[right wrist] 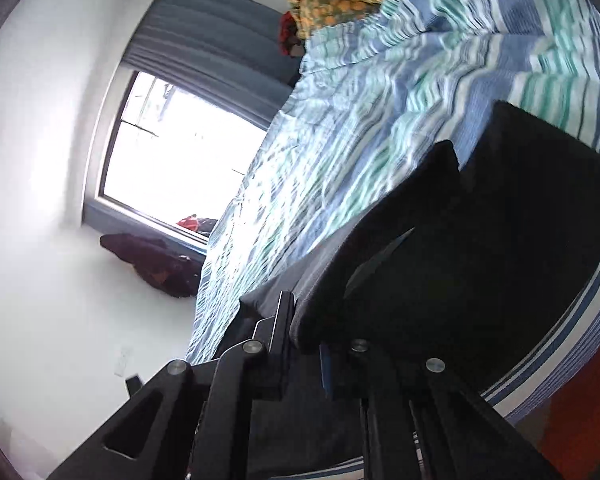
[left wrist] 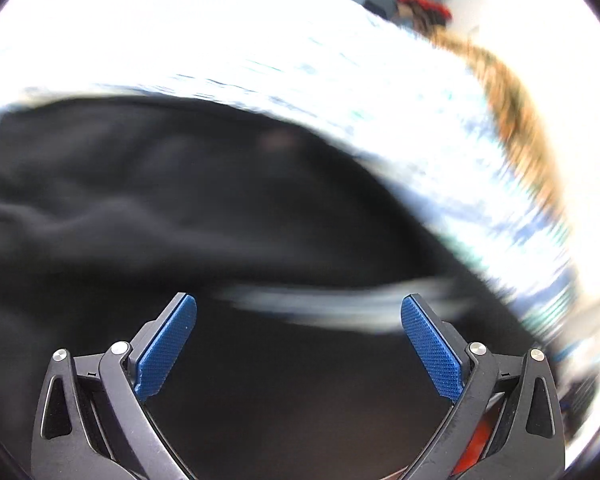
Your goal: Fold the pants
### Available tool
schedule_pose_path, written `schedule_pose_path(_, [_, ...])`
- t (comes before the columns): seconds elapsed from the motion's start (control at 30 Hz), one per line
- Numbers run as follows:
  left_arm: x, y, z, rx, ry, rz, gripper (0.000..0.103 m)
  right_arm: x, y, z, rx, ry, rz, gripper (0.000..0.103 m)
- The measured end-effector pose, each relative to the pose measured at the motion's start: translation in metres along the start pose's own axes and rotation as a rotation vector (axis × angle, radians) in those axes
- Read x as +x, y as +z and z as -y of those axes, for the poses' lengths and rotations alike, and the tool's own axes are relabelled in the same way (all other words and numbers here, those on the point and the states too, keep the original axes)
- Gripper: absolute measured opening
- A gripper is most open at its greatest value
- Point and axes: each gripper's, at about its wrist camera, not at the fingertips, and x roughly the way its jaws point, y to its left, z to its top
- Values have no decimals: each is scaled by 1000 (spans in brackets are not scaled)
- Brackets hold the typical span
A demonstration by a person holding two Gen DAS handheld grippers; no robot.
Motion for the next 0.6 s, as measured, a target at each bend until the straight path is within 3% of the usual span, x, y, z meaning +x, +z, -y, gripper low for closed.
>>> schedule_pose_path(0.13, [30, 42, -5, -144, -53, -20, 102, -13, 0, -25, -92, 55, -19, 12])
schedule_pose_path(0.23, [47, 62, -8, -167, -81, -66, 102, -30, -2, -37, -135, 96, -30, 12])
schedule_pose_path(0.4, [55, 80, -18, -168, -30, -83, 100, -74, 0, -61, -201, 212, -30, 11])
schedule_pose_path(0.43, [52, 82, -22, -173, -38, -75, 94, -83, 1, -67, -219, 221, -33, 11])
schedule_pose_path(0.47, [48, 77, -22, -176, -43, -68, 69, -87, 3, -69, -236, 225, -39, 11])
schedule_pose_path(0.5, [46, 72, -26, -183, -33, -67, 51, -90, 3, -71, -257, 229, -47, 11])
schedule_pose_path(0.53, [44, 72, -33, -205, 7, -67, 14, -92, 2, -71, -280, 220, -57, 11])
schedule_pose_path(0.57, [41, 67, -42, -232, 27, -67, 5, -90, 3, -70, -295, 197, -68, 11])
schedule_pose_path(0.6, [34, 62, -53, -274, 6, -58, 5, -83, 7, -63, -293, 172, -84, 11])
